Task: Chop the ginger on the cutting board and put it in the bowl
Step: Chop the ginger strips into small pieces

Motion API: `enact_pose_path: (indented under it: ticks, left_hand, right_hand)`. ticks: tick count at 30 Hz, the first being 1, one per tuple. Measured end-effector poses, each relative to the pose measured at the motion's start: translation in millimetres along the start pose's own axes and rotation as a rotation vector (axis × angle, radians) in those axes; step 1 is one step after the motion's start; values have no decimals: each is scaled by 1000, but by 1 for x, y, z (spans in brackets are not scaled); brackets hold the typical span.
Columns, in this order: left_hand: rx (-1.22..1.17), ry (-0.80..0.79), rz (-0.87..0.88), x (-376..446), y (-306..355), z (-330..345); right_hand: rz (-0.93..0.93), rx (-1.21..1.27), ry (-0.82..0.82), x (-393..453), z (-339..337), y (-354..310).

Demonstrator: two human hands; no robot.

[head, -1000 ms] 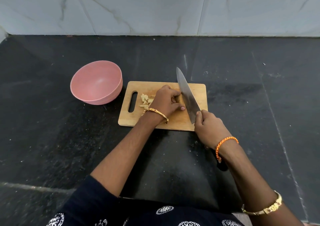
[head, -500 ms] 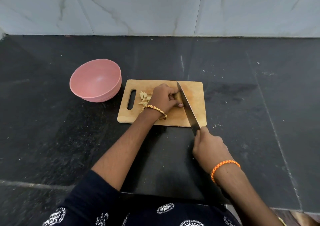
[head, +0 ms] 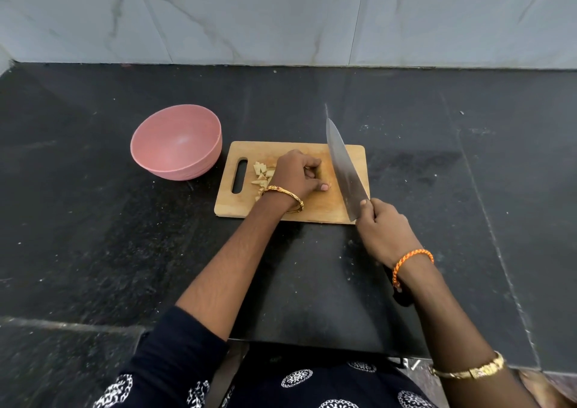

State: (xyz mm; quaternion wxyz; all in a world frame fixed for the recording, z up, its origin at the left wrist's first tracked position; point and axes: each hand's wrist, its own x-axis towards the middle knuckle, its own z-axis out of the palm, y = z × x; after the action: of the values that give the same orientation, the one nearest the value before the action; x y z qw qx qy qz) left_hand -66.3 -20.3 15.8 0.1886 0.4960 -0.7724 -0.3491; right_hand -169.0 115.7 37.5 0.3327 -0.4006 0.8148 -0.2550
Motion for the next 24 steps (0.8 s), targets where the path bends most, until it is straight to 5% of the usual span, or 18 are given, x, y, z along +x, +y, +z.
enact_pose_path:
  ticks: [24]
  left_hand:
    - [-3, 22, -19, -3, 5, 3]
  right_hand:
    - [15, -423, -76, 11, 8, -34]
